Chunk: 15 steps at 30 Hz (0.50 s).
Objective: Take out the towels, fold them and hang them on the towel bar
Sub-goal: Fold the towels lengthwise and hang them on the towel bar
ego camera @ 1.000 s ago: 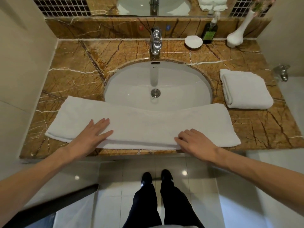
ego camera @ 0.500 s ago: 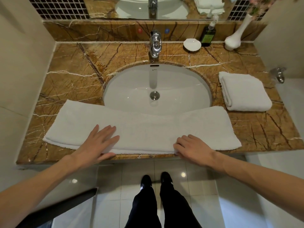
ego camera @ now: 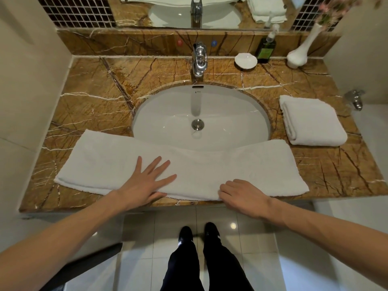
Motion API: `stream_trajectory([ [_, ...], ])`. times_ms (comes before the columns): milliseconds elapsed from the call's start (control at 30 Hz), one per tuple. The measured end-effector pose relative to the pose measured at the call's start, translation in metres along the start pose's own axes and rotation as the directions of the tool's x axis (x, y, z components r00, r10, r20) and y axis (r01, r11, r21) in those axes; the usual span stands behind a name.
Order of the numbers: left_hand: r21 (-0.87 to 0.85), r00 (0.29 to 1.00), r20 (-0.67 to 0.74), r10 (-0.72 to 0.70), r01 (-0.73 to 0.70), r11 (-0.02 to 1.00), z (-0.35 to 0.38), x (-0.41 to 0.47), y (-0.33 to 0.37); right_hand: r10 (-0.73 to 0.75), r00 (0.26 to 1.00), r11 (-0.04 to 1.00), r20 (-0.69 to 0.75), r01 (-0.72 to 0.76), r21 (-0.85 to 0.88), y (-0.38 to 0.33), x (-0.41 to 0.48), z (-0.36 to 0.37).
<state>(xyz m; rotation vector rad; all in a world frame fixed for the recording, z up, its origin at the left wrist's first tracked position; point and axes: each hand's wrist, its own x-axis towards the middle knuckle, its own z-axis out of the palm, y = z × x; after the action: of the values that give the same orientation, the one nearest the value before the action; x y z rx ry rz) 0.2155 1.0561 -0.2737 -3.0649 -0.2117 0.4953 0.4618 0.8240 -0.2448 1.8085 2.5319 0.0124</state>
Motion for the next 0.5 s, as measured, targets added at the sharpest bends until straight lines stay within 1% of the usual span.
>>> stream_trajectory([
  [100, -0.012, 1.0, 0.008, -0.007, 0.007, 1.0, 0.0, -0.001, 0.004, 0.02, 0.999, 1.0, 0.034, -0.021, 0.008, -0.001, 0.002, 0.003],
  [167, -0.042, 1.0, -0.019, -0.02, 0.019, 0.999, 0.004, -0.003, 0.006, 0.039, 0.998, 0.997, 0.042, -0.041, 0.058, -0.001, 0.002, 0.004],
  [267, -0.173, 0.995, -0.063, -0.074, 0.063, 0.983, 0.001, -0.003, 0.008, 0.099, 0.995, 0.982, 0.024, -0.102, 0.162, 0.002, 0.004, -0.002],
  [333, -0.235, 0.98, -0.076, -0.184, 0.162, 0.958, -0.004, 0.002, 0.01, 0.161, 0.987, 0.97, 0.015, -0.161, 0.183, 0.007, 0.009, -0.006],
  [400, -0.266, 0.946, -0.054, -0.321, 0.296, 0.917, -0.007, 0.011, 0.012, 0.226, 0.974, 0.959, 0.024, -0.227, 0.169, 0.011, 0.016, -0.006],
  [433, -0.264, 0.927, -0.032, -0.373, 0.353, 0.898, -0.008, 0.015, 0.014, 0.26, 0.965, 0.954, 0.045, -0.264, 0.144, 0.013, 0.019, -0.005],
  [500, -0.237, 0.902, 0.006, -0.432, 0.421, 0.876, -0.006, 0.022, 0.017, 0.333, 0.931, 0.932, 0.149, -0.349, 0.1, 0.017, 0.024, 0.0],
])
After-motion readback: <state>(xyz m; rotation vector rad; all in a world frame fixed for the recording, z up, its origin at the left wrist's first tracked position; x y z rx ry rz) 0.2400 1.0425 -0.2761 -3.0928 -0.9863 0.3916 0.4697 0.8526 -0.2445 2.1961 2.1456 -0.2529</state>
